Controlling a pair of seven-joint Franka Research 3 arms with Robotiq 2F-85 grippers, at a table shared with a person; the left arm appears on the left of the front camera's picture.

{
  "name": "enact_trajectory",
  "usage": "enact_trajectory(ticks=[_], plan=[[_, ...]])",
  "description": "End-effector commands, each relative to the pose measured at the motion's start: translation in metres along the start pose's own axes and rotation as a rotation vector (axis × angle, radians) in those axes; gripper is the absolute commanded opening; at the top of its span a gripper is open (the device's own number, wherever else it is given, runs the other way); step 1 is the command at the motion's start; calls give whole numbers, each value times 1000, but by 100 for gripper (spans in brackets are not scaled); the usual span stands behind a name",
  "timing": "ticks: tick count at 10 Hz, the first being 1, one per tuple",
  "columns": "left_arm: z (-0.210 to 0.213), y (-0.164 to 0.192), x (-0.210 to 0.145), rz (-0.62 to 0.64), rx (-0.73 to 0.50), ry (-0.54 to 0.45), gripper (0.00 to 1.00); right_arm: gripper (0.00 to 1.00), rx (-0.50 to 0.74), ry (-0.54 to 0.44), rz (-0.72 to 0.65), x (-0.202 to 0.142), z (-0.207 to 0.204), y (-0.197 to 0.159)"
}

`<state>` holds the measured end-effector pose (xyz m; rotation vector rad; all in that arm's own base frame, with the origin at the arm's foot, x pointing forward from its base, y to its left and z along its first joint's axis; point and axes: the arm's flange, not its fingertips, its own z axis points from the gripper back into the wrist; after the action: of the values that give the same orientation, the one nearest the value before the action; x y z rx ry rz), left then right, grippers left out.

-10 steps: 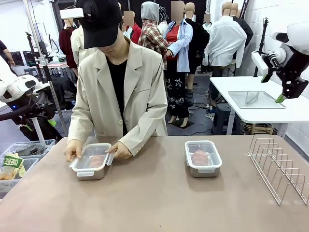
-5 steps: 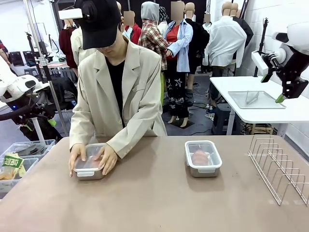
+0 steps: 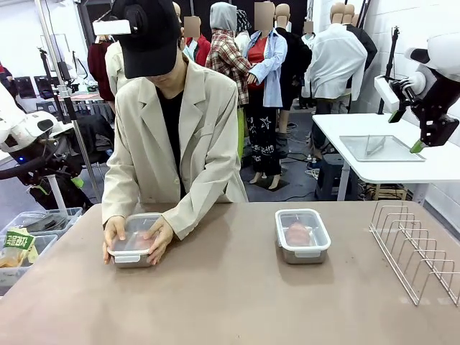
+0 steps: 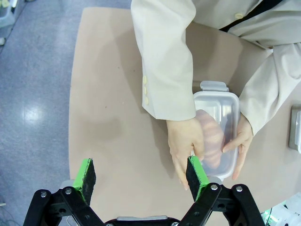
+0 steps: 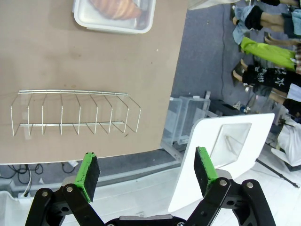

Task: Place the bread in airtight containers.
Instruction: Release when the human grabs the Airtight Container lid.

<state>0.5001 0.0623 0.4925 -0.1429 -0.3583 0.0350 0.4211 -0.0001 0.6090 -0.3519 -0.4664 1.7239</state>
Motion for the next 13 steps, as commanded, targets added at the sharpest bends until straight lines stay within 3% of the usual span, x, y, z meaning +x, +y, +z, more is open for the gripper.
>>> enact_trajectory(ticks=[1, 13], plan=[[2, 2, 0, -5, 11, -1, 100, 100, -1, -17, 4, 0, -1, 1], [2, 2, 0, -5, 11, -1, 100, 100, -1, -17, 4, 0, -1, 1]])
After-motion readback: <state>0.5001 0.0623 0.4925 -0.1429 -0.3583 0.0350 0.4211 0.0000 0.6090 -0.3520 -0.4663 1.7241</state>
